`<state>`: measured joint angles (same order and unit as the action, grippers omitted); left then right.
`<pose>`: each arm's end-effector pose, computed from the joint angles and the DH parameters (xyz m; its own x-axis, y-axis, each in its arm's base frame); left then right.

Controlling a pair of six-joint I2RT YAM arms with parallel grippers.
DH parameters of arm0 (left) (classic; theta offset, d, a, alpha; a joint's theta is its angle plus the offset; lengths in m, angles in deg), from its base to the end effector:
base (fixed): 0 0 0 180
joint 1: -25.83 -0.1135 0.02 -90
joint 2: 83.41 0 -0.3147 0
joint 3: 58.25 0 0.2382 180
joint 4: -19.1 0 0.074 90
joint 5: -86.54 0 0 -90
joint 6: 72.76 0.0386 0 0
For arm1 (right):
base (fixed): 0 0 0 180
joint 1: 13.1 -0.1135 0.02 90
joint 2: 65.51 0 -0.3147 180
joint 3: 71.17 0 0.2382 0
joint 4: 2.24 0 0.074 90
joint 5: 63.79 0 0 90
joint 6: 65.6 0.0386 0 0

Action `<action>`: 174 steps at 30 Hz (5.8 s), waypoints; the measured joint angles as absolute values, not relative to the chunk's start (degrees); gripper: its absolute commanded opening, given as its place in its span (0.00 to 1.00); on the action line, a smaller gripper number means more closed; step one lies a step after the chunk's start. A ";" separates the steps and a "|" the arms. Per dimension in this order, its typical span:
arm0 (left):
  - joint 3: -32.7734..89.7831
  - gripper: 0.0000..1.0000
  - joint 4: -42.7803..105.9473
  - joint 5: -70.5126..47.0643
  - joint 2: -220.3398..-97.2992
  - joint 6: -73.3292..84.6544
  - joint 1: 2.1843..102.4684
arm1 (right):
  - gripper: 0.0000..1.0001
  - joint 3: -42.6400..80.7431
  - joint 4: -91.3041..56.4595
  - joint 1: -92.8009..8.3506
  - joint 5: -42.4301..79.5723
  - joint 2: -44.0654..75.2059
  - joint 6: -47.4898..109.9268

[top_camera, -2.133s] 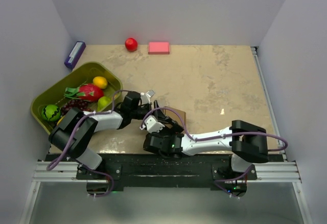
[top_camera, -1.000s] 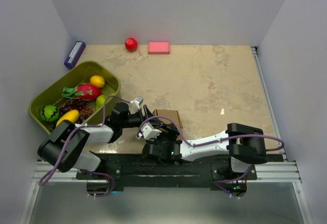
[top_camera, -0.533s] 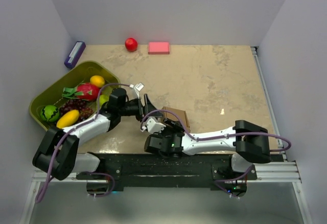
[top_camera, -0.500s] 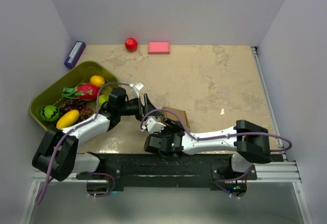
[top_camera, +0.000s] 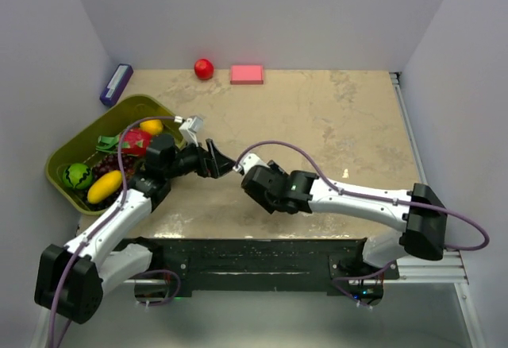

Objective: Fold the paper box

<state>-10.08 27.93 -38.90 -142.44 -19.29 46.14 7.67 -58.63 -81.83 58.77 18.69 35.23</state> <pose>0.1716 -0.0874 0.3029 -0.7270 -0.2480 -0.6403 0.4506 0.5313 -0.7174 0.1194 0.2495 0.3105 -0.4441 -0.7042 -0.5540 -0.6206 0.6877 -0.3767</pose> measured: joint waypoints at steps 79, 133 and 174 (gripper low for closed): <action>6.38 0.65 34.24 -21.75 -161.43 12.36 58.54 | 0.59 6.46 -57.23 -62.79 47.12 5.38 54.12; 11.12 0.00 37.94 -23.63 -165.52 4.77 59.24 | 0.00 4.82 -53.19 -62.55 47.93 15.61 57.81; 6.81 0.00 36.45 -10.27 -163.05 1.65 65.90 | 0.00 -1.91 -44.29 -53.09 35.42 9.21 60.02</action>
